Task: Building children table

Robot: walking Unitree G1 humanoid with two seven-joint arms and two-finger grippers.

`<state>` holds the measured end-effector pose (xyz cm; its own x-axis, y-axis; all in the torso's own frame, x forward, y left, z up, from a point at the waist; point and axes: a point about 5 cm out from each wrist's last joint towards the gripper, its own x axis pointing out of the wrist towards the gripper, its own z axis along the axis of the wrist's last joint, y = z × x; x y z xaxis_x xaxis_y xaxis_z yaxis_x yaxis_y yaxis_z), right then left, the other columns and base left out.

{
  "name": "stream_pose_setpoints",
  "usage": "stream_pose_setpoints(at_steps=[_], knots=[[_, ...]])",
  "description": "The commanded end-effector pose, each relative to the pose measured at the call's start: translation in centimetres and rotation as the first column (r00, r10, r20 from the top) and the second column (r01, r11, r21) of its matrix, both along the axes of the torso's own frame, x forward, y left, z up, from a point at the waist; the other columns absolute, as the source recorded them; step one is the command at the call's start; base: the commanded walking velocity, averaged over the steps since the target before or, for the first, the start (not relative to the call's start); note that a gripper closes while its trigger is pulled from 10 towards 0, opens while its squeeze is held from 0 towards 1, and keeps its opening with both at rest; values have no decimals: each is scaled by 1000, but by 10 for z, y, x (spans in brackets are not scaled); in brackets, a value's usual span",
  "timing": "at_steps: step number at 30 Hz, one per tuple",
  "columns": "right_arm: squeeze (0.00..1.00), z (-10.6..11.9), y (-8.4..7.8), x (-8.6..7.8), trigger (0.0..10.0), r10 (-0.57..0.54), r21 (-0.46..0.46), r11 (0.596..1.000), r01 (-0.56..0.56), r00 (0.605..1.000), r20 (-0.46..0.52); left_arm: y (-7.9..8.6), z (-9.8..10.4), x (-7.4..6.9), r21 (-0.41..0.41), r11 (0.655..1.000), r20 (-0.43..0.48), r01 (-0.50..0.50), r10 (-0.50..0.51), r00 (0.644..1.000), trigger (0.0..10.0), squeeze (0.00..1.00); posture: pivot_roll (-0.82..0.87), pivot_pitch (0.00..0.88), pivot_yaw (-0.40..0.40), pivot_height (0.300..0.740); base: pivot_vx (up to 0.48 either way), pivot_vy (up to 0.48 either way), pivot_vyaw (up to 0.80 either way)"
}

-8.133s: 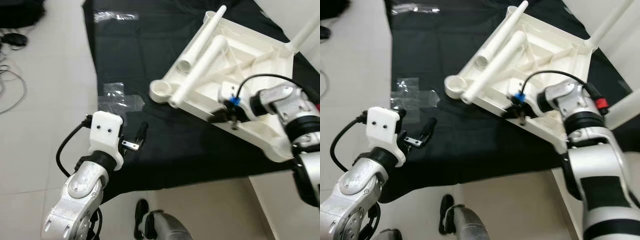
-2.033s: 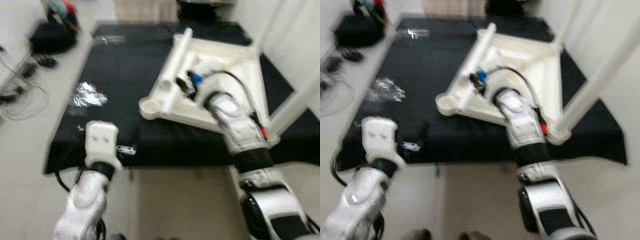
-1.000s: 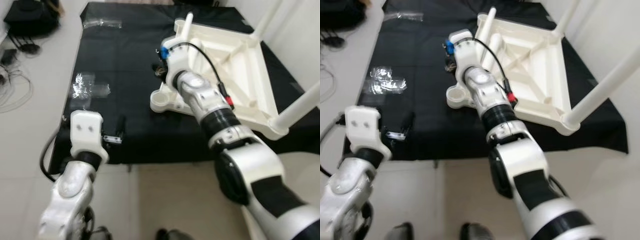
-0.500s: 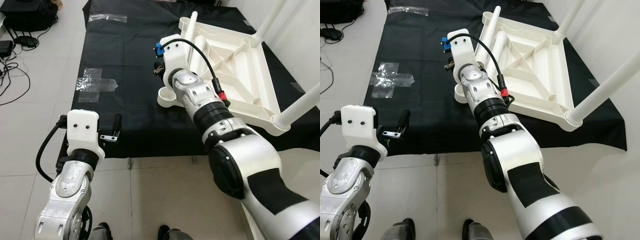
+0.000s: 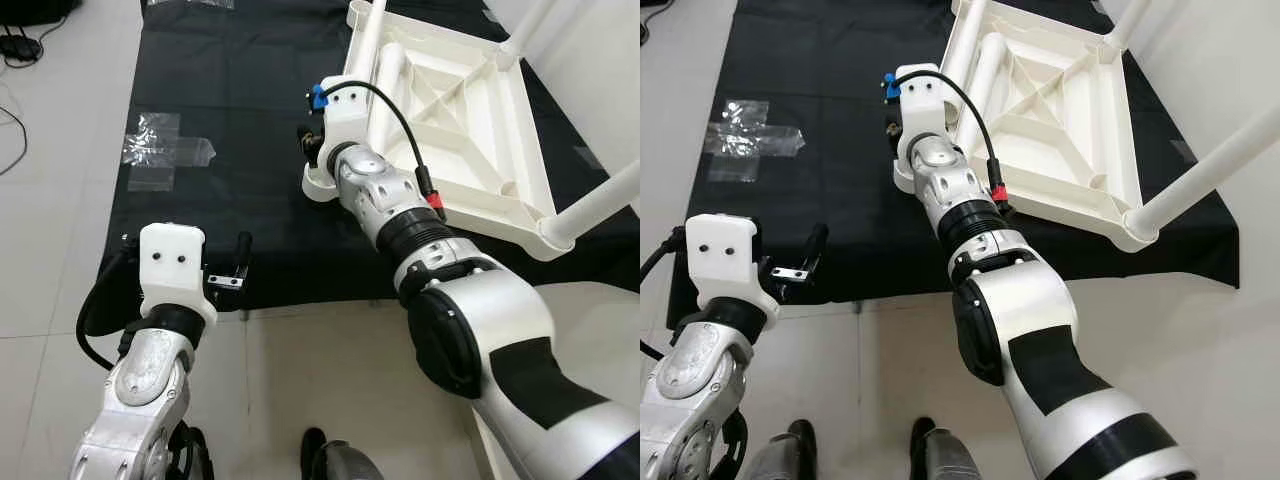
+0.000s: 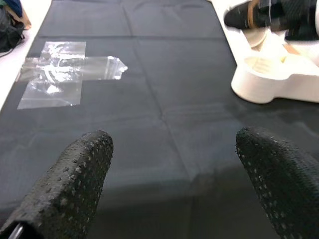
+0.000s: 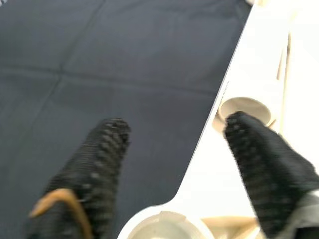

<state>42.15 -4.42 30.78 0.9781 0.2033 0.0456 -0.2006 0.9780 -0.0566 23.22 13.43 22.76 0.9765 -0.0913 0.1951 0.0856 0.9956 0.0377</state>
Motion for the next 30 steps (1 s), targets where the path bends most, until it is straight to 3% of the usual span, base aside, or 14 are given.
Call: stream_pose_setpoints(at_steps=[1, 5, 6, 7, 10, 17, 21, 26, 30], knots=[[1000, 1, -6, 1, 10000, -19, 13, 1000, 19, 1000, 5, -2, -4, -3, -4, 1000, -23, 15, -15, 1000, 10000, 0, -10, 365, -198, 740, 0, 0, 0], [1000, 4, -6, 1, 10000, -25, -14, 1000, 25, 1000, 12, -3, -5, -1, -3, 1000, -27, 24, -24, 999, 10000, 0, -12, 362, -196, 740, 0, 0, 0], [0, 5, -3, 1, 10000, -22, -28, 999, 22, 1000, 21, -4, -5, -1, -5, 1000, -27, 28, -29, 999, 10000, 0, -13, 357, -193, 740, 0, 0, 0], [0, 5, -3, 1, 10000, -22, -28, 999, 22, 1000, 21, -4, -5, -1, -5, 1000, -27, 28, -29, 999, 10000, 0, -13, 357, -193, 740, 0, 0, 0], [0, -5, 19, -4, 10000, 55, -105, 993, -57, 998, -24, -7, -3, 0, -11, 999, -24, 36, -36, 999, 10000, 0, -7, 353, -191, 740, 0, 0, 0], [0, -19, 36, -9, 10000, 72, -126, 989, -81, 994, -80, -10, 0, -5, -19, 999, -19, 36, -36, 999, 10000, 0, -7, 374, -213, 740, 0, 0, 0], [0, -14, 35, -9, 10000, 39, -100, 994, -46, 997, -66, -14, 6, -11, -36, 999, -2, 38, -38, 999, 10000, 0, -11, 390, -219, 740, 0, 0, 0], [0, 24, 20, -6, 10000, -30, -6, 1000, 31, 999, 33, -18, 16, -17, -35, 998, 24, 51, -50, 998, 10000, 0, 0, 423, -226, 740, 0, 0, 0], [0, 31, 17, -5, 10000, -52, 10, 999, 52, 998, 34, -17, 16, -19, -34, 998, 17, 53, -52, 998, 10000, 0, -5, 432, -223, 740, 0, 0, 0]])
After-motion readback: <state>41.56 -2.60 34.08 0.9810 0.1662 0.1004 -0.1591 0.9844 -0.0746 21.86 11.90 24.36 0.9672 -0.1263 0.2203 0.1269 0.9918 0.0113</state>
